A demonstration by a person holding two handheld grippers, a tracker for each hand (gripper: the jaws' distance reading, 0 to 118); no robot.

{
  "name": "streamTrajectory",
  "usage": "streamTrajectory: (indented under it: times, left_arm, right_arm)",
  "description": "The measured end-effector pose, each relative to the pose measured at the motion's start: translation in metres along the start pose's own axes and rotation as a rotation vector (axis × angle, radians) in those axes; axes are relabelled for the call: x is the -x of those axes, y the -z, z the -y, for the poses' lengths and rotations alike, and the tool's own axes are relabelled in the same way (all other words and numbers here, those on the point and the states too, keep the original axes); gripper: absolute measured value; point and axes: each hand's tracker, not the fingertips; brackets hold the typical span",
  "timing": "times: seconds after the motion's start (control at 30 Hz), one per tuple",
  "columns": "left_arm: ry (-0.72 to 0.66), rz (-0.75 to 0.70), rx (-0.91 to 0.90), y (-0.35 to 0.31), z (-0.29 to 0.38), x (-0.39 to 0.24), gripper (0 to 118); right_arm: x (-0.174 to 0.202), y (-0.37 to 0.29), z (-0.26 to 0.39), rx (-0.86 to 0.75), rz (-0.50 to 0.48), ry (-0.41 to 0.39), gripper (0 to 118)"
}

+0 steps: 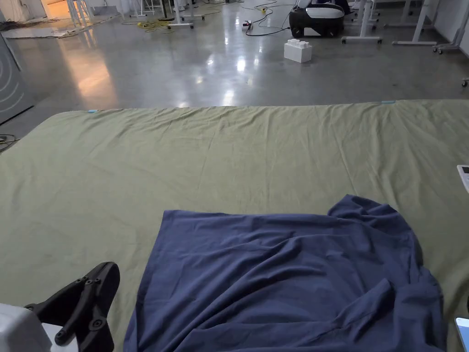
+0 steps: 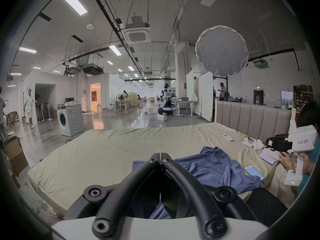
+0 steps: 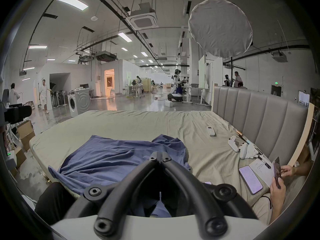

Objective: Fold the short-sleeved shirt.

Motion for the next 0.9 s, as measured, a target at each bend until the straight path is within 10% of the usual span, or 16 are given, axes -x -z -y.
streamTrajectory:
  times: [0.53, 0.7, 0.9]
  left_arm:
    - [-0.452, -0.132, 0.294, 0.020, 0.126, 0.094, 0]
    - [-0.470, -0.098, 0.433, 0.042, 0.177, 0.108, 87]
    - [-0.431, 0.054, 0.462, 0.068, 0.194, 0.103, 89]
  right_arm:
    - [0.009, 0.012, 0.021, 0.104, -0.073, -0.012, 0]
    - [0.013, 0.012, 0.024, 0.137, -0.083, -0.030, 0]
    - [0.011, 0.011, 0.031, 0.175, -0.073, -0.020, 0]
